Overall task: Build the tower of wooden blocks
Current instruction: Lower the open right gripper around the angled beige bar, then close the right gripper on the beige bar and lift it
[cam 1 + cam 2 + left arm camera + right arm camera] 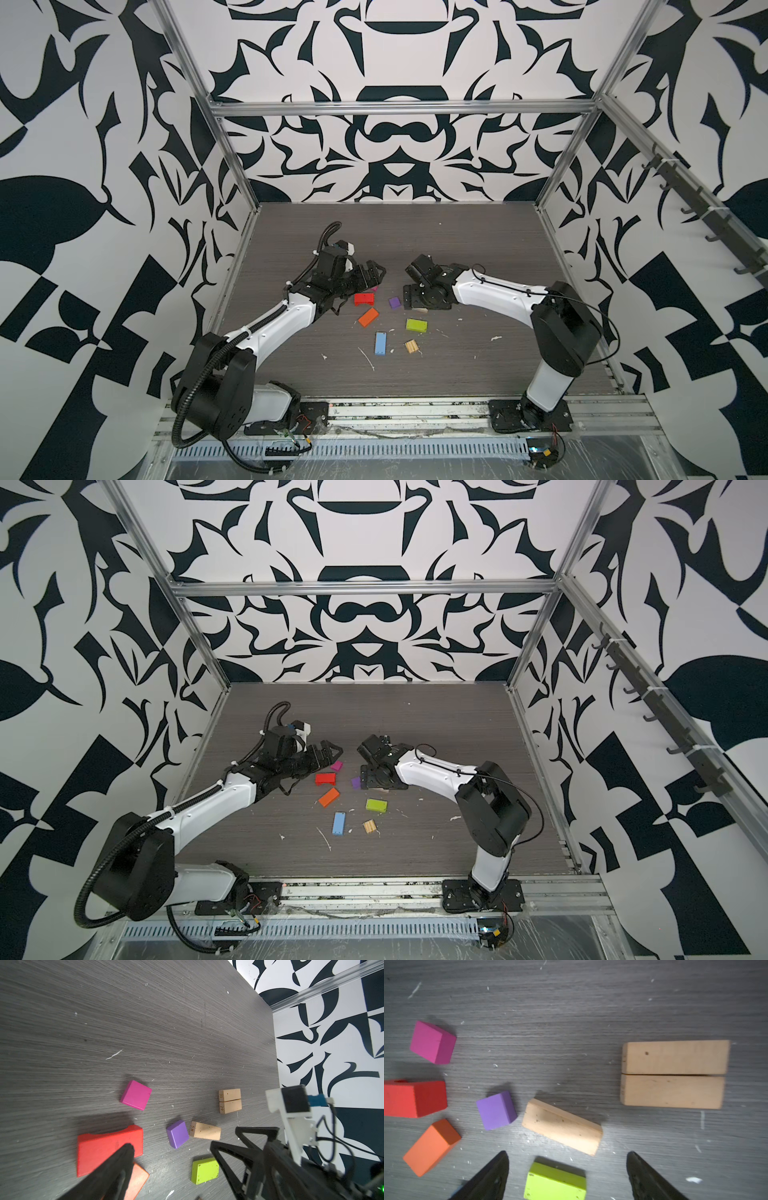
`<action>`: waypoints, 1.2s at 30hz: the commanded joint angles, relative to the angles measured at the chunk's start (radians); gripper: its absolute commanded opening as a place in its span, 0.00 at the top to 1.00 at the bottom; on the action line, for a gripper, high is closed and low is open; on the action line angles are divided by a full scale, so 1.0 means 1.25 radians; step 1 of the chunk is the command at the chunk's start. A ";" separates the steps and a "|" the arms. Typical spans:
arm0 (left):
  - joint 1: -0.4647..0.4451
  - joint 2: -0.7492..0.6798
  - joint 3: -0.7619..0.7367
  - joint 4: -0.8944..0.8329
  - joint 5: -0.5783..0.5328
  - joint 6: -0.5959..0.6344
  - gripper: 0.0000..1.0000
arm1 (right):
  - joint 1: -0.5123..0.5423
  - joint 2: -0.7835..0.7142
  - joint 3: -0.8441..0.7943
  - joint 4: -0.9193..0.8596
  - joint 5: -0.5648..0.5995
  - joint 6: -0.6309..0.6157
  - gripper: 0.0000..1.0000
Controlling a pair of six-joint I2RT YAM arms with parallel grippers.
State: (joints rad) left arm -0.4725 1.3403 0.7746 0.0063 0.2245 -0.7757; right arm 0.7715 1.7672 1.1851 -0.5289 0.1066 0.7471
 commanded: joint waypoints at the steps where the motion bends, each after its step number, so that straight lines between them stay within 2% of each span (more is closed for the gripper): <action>1: -0.002 -0.025 -0.012 -0.024 -0.011 0.015 0.00 | 0.006 0.014 0.026 0.021 -0.005 0.031 0.08; 12: -0.003 -0.031 -0.015 -0.031 -0.015 0.020 0.01 | 0.007 0.033 0.009 0.053 -0.002 0.054 0.07; 36: -0.003 -0.042 -0.016 -0.040 -0.019 0.027 0.01 | 0.007 0.117 0.061 0.051 0.031 0.060 0.10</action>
State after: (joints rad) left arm -0.4725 1.3060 0.7650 -0.0311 0.2050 -0.7567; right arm 0.7750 1.9060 1.2263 -0.4515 0.1200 0.8112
